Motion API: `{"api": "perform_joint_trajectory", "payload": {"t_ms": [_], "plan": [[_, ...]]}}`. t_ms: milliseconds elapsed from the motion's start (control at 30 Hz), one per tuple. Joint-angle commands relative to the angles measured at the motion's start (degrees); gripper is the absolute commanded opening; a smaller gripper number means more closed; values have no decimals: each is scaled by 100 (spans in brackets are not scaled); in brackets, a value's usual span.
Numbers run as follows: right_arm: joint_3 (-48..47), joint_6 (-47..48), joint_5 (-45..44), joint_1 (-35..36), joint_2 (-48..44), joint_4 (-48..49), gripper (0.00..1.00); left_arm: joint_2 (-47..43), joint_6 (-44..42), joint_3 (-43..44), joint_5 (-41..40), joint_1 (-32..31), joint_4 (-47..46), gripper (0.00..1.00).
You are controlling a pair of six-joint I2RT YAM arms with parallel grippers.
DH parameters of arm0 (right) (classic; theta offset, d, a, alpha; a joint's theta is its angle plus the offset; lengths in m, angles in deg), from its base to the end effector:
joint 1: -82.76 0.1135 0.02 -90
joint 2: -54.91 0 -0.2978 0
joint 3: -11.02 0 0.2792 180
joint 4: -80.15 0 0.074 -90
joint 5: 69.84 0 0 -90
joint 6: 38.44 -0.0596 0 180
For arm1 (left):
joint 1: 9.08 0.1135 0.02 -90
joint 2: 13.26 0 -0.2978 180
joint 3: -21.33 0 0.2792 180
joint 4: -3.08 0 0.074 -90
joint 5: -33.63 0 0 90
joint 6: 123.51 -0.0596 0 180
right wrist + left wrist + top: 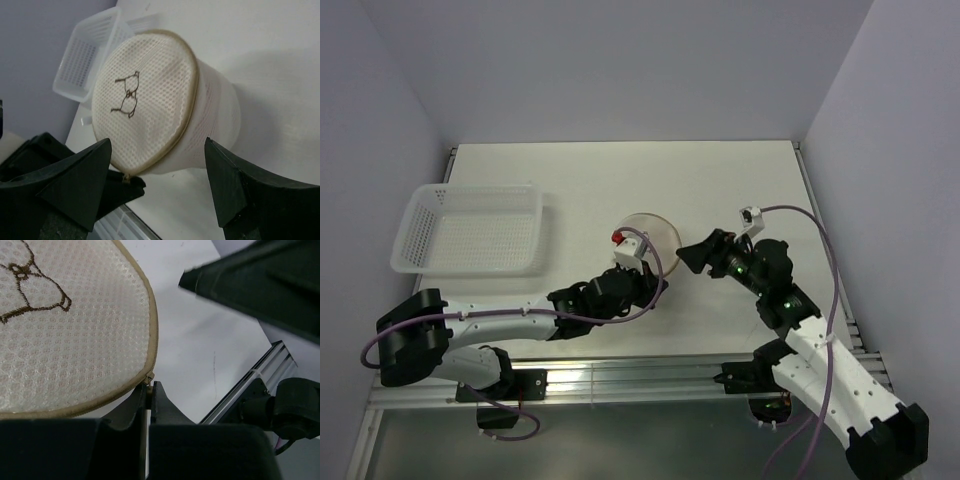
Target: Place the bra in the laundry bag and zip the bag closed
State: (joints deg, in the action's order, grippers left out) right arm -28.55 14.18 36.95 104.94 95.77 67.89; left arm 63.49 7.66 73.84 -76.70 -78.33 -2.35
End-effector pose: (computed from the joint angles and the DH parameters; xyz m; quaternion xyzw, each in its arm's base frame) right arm 0.1799 0.0919 0.2713 0.0132 0.7823 0.4036 0.4743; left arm 0.1360 -0.3006 0.2469 0.0945 0.8014 -0.3886 0.4447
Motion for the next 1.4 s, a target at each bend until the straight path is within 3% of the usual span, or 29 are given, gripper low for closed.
{"api": "perform_joint_trajectory", "payload": {"t_ms": [0, 167, 300, 400, 433, 600, 900, 1367], "plan": [[316, -532, -256, 287, -420, -32, 82, 42, -39, 341, 39, -44, -465, 0], [211, -787, -11, 700, -123, 415, 78, 42, 32, 315, 56, -79, -448, 0], [324, -1042, 158, 823, 256, 880, 68, 24, 41, 306, 21, -114, -421, 0], [413, -1201, 26, 832, 264, 1058, 43, 33, -21, 315, 4, -141, -413, 0], [387, -1175, -36, 832, 282, 1015, 30, 24, -21, 315, 12, -141, -404, 0], [230, -991, -335, 815, 387, 848, 2, -125, -153, 192, 39, -141, -360, 0], [44, -630, -415, 534, 598, 724, 0, -749, -311, -168, -365, -62, 246, 0], [61, -120, 324, -705, 624, 662, 0, -2093, -276, -758, -1174, 439, 1766, 0]]}}
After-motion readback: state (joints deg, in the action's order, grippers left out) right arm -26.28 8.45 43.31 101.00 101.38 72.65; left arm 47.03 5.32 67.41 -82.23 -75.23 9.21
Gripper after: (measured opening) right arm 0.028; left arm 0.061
